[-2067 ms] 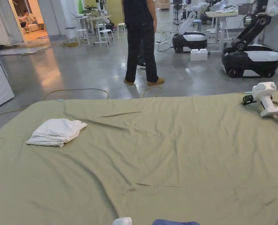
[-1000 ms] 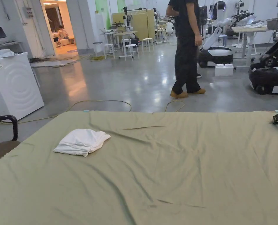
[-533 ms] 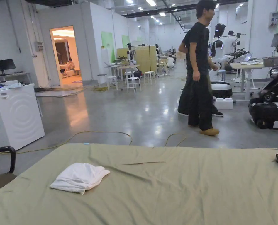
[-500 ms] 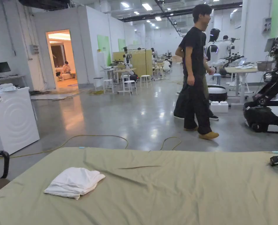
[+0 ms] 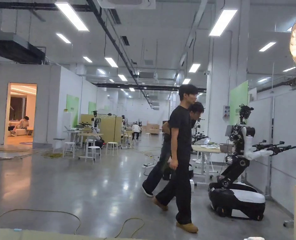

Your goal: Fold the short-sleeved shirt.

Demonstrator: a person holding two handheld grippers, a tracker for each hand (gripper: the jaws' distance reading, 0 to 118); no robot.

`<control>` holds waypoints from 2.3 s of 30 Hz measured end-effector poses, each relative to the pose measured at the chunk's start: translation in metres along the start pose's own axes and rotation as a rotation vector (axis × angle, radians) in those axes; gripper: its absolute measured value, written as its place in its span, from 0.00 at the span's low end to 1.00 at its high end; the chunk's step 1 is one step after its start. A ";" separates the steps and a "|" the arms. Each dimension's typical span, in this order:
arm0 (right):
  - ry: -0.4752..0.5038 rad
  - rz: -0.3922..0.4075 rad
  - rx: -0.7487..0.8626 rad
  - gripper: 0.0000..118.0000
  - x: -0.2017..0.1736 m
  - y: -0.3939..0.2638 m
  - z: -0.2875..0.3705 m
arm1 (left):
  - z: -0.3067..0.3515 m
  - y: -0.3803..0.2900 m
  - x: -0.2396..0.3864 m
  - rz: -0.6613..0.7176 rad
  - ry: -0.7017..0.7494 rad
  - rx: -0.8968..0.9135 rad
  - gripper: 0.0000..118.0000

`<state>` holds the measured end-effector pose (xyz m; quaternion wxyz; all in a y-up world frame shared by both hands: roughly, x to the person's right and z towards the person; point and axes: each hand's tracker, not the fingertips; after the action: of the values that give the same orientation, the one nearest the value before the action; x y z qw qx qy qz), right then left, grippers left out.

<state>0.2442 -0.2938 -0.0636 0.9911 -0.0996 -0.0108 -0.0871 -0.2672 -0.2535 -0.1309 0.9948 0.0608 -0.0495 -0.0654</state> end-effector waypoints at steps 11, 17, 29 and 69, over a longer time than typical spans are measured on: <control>-0.005 0.189 0.211 0.00 -0.040 0.016 0.054 | 0.034 0.014 0.073 -0.075 -0.034 -0.037 0.00; 0.010 0.170 0.221 0.00 -0.041 0.009 0.059 | 0.037 0.016 0.076 0.011 -0.090 -0.082 0.00; -0.003 0.087 0.205 0.00 -0.036 0.010 0.051 | 0.044 0.029 0.061 0.063 -0.073 -0.041 0.00; -0.030 -0.022 0.166 1.00 -0.026 0.012 0.044 | 0.034 0.021 0.065 0.119 -0.124 -0.106 1.00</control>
<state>0.2205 -0.2694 -0.0236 0.9947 -0.0182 -0.0337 -0.0951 -0.2038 -0.2450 -0.0891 0.9938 0.0007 -0.1108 -0.0122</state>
